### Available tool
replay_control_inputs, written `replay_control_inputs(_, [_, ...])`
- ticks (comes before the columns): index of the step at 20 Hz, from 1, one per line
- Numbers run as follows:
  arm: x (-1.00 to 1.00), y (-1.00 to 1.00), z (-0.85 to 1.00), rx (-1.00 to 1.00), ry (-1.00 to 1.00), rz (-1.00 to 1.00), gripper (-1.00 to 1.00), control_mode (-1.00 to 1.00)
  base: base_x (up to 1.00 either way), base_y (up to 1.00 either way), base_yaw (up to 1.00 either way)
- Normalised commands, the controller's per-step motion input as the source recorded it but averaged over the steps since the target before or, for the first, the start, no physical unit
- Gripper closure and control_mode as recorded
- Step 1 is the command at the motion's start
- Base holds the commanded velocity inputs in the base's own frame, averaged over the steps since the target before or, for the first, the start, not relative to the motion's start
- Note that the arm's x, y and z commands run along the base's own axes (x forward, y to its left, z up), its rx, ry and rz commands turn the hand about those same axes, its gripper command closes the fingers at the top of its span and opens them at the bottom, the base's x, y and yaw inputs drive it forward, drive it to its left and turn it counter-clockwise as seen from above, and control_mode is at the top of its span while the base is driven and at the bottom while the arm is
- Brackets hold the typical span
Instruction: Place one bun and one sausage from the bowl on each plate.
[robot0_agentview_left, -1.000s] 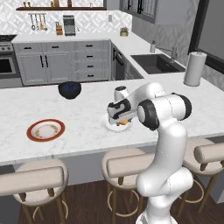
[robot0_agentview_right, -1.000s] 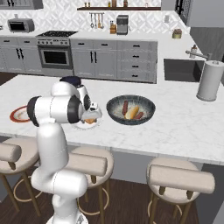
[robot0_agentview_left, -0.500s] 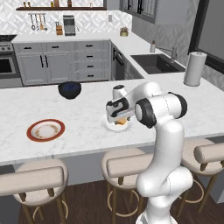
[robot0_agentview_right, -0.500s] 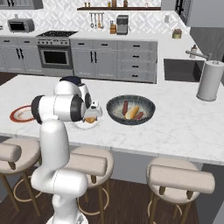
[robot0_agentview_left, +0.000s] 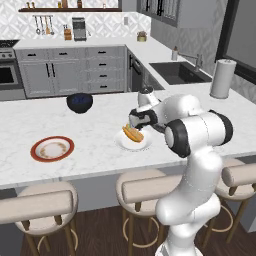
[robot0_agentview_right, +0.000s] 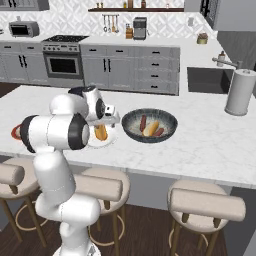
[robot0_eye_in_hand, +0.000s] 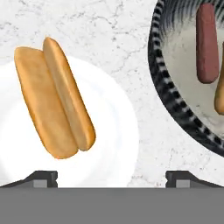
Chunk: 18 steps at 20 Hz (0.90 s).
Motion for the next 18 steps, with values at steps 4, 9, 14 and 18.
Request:
replay_control_inputs(4, [-0.11,-0.99,0.85,0.07,-0.37,-0.18,-1.00,-1.00,0.00,0.00,0.00])
replay_control_inputs(9, [0.55,-1.00,0.60,0.13,-0.18,-0.16,-1.00,-1.00,0.00,0.00,0.00])
replay_control_inputs(14, [1.00,-0.70,0.18,0.12,0.01,-0.08,-1.00,-1.00,0.00,0.00,0.00])
replay_control_inputs(18, [0.91,-0.03,-0.03,0.01,0.14,0.00,-1.00,-1.00,0.00,0.00,0.00])
